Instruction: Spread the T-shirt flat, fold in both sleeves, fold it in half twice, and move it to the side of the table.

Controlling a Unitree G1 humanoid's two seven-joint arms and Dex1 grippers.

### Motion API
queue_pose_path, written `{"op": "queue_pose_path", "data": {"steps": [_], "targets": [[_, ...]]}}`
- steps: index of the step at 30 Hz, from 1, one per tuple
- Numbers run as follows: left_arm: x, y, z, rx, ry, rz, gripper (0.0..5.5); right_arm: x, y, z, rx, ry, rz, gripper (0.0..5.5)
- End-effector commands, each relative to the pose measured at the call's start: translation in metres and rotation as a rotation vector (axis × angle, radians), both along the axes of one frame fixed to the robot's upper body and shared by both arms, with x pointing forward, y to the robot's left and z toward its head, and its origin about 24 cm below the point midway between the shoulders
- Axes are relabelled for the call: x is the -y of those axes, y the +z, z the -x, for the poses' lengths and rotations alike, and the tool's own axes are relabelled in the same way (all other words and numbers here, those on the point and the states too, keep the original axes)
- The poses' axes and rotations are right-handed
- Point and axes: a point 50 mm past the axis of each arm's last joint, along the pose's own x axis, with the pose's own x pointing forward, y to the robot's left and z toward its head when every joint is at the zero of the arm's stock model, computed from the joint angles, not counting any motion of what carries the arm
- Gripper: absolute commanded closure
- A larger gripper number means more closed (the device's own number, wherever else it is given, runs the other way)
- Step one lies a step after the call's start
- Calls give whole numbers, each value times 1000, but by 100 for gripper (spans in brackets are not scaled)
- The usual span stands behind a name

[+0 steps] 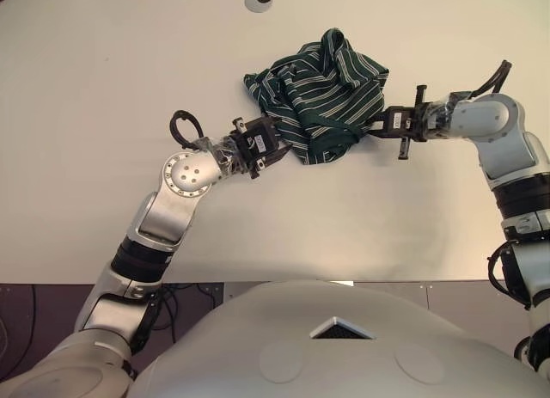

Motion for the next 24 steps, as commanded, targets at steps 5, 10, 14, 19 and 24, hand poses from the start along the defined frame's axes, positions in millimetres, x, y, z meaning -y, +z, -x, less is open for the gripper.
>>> {"op": "queue_pose_path", "data": {"steps": [5,10,14,19,24], "targets": [[2,3,1,5,0,22,307,-14,-18,9,-37,43,5,486],[2,3,-1,8,6,24,307,-13,-16,9,-41,40,-3,547],[3,1,0,5,6,22,307,-11,-7,8,-54,41,-30,547],[3,0,-2,7,9,18,307,-11,13,4,-48,39,-94,547],[2,2,-2,21,25,23,307,-17,45,-6,-19,29,-193,547]]}}
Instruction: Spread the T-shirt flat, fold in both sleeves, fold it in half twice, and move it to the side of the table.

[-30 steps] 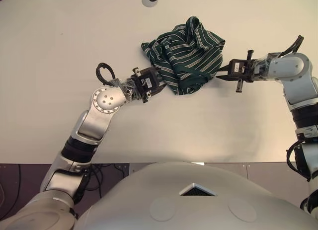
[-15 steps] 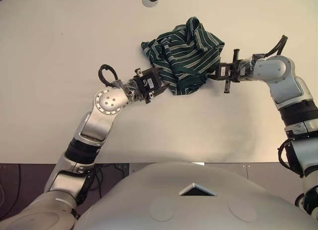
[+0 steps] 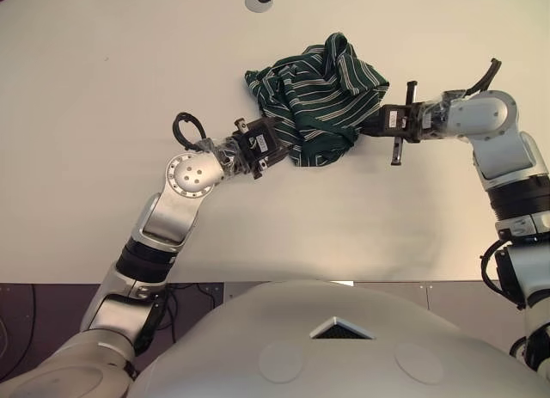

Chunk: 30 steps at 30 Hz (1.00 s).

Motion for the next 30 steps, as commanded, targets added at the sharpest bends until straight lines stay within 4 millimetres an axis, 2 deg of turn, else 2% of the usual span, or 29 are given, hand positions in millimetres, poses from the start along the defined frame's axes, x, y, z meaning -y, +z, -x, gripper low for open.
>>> {"op": "queue_pose_path", "data": {"steps": [1,6,9,15,21,30], "targets": [[-1,3,-2,28,16,-3,307,-4,36,-11,47,-4,-76,547],[2,3,-2,31,24,9,307,-11,71,-29,84,-55,-217,547],[8,4,-2,43,22,27,307,-21,99,-42,134,-130,-383,547],[22,5,1,33,37,99,307,-34,128,-51,177,-184,-524,547],[28,2,-3,17,52,129,307,-38,141,-55,196,-203,-568,547],[45,-8,-4,-54,-46,128,307,-35,130,-55,173,-228,-542,547]]}}
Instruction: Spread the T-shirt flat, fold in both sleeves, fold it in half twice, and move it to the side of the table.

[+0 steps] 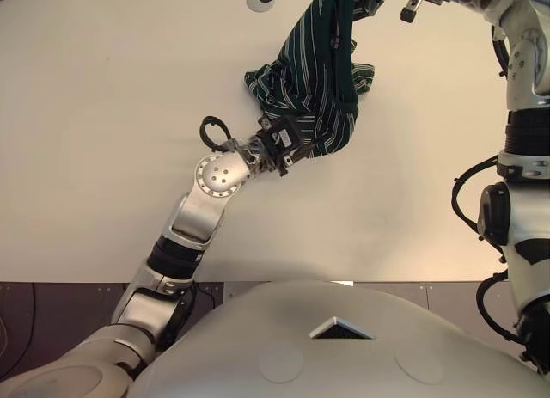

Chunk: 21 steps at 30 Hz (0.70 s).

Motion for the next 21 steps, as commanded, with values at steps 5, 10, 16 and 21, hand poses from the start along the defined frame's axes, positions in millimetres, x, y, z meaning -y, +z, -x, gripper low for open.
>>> {"op": "queue_pose_path", "data": {"steps": [5,10,16,21], "targets": [[-10,-33,-12,-88,-31,-123,307,3,-9,0,-35,-18,6,547],[-44,-59,-14,-161,7,-248,307,9,-22,4,-74,-31,14,547],[-95,-60,-13,-175,52,-345,307,20,-47,14,-155,-46,49,547],[-118,-39,-11,-162,41,-351,307,24,-65,25,-214,-46,61,547]]}}
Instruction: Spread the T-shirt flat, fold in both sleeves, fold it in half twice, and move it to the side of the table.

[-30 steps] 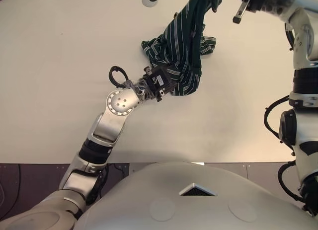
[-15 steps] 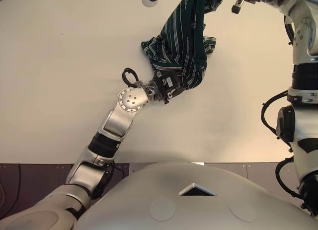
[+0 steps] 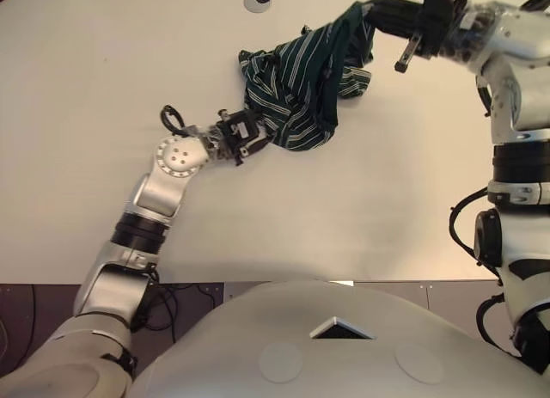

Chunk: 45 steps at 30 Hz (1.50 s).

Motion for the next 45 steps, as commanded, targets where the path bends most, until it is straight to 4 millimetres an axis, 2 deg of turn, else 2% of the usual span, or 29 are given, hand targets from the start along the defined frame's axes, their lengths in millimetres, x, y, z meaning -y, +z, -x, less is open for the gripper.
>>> {"op": "queue_pose_path", "data": {"steps": [1,4,7,10,12,21,25,32,39,45], "targets": [[-25,-5,14,-104,20,-73,307,4,-4,9,-20,13,35,547],[-21,22,9,-41,9,-28,307,3,-6,13,-34,14,30,547],[2,42,13,-26,-98,7,307,2,-9,15,-45,12,28,547],[26,39,26,-83,-218,0,307,3,-10,16,-47,5,30,547],[34,37,28,-91,-262,-30,307,3,-10,16,-47,1,29,547],[52,25,4,9,-312,-153,307,0,-12,15,-44,7,27,547],[53,18,1,-2,-328,-171,307,-1,-12,16,-37,8,37,547],[49,7,11,-57,-355,-173,419,0,-13,15,-40,1,38,550],[45,9,10,-48,-347,-173,537,2,-14,13,-42,-9,43,550],[42,13,5,-27,-332,-170,548,6,-16,13,-51,-12,44,550]]}}
